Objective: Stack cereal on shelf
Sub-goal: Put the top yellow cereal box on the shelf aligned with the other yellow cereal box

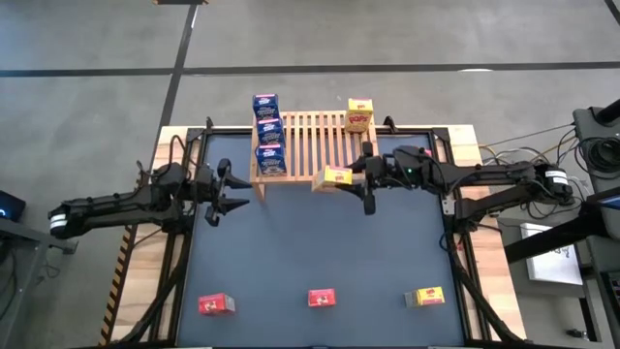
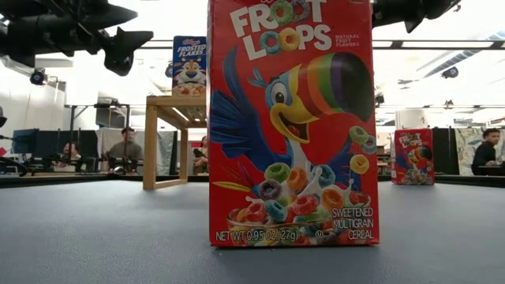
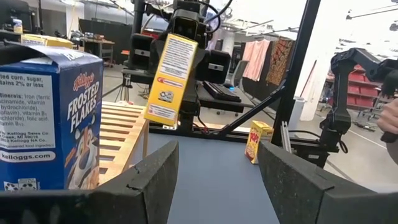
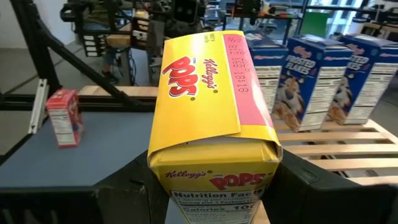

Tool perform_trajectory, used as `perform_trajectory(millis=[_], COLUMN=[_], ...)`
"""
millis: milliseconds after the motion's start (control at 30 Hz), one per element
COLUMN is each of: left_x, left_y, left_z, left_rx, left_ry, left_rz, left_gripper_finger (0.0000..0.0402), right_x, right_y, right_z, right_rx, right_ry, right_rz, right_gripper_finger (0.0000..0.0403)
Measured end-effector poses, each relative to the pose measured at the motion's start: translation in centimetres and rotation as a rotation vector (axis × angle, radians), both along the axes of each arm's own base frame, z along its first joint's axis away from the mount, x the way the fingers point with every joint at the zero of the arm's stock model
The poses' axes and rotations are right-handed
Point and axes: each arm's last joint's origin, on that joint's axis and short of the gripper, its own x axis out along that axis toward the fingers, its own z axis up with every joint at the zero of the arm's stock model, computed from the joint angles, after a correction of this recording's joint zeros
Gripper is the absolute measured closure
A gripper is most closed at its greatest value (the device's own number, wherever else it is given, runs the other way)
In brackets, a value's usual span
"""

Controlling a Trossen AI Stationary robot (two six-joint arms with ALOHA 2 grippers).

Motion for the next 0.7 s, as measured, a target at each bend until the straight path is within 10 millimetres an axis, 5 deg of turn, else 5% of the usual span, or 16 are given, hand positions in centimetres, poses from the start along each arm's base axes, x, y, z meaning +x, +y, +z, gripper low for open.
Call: perform_trajectory(millis=[700], left_x=[-0.8], left_y=[-0.2], left_z=[0.5], left_rx=[0.015], left_ry=[-0.041], left_rz=[0.000], left_gripper_finger=[0.0199], right_x=[-1.9], right_y=[-1.6], right_z=[1.1], right_rx=[-0.030], right_ry=[-0.005], right_rz=[-0.071], right_gripper_finger=[0.0218])
